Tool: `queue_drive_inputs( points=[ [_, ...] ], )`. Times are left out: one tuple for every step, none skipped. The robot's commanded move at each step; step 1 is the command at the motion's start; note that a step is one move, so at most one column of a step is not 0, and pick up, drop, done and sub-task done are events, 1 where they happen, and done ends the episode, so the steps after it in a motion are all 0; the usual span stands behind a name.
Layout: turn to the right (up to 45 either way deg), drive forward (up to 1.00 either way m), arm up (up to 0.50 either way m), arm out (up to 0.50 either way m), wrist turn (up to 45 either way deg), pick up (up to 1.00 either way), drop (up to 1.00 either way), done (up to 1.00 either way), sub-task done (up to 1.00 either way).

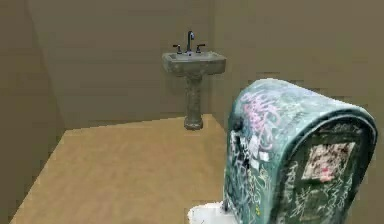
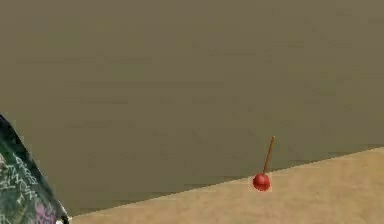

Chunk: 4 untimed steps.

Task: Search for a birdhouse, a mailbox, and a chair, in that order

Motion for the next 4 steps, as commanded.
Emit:
queue_drive_inputs(
  points=[
    [21.0,0.00,0.00,0.00,0.0,0.00,0.00,0.00,0.00],
    [0.0,0.00,0.00,0.00,0.0,0.00,0.00,0.00,1.00],
    [45.0,0.00,0.00,0.00,0.0,0.00,0.00,0.00,0.00],
    [45.0,0.00,0.00,0.00,0.0,0.00,0.00,0.00,0.00]
  ],
)
